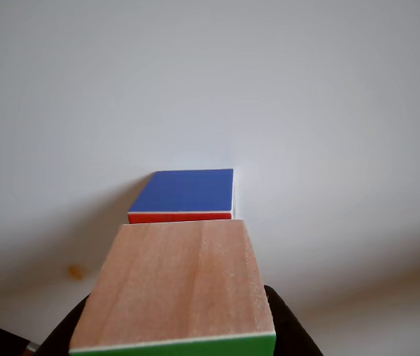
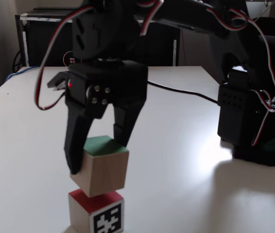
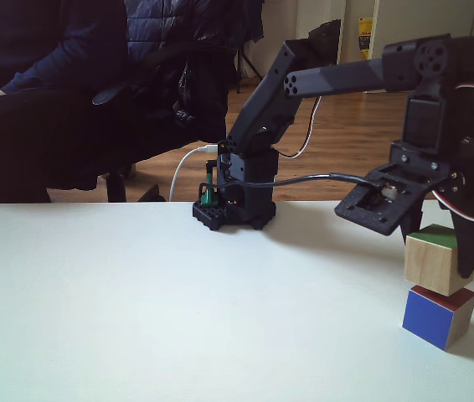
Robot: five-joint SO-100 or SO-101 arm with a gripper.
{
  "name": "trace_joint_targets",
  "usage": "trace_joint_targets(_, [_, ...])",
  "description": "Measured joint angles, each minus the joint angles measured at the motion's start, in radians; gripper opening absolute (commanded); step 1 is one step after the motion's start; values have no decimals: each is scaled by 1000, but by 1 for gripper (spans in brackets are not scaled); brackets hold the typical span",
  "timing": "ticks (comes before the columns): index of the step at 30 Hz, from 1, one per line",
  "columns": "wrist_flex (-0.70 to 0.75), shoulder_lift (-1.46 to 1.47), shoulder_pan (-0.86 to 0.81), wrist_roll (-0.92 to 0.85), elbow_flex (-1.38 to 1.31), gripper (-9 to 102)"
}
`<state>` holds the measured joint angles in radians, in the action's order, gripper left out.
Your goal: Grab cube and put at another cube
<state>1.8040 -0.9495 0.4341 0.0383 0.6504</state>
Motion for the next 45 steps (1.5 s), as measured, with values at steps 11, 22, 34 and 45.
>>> trace_joint_targets(11, [0,40,-2,0,-31,7])
trace_joint_targets(22, [0,60,-2,6,-52,13])
trace_joint_targets(34, [0,60,11,6,-52,29])
trace_joint_targets(45, [0,58,6,-9,-51,40])
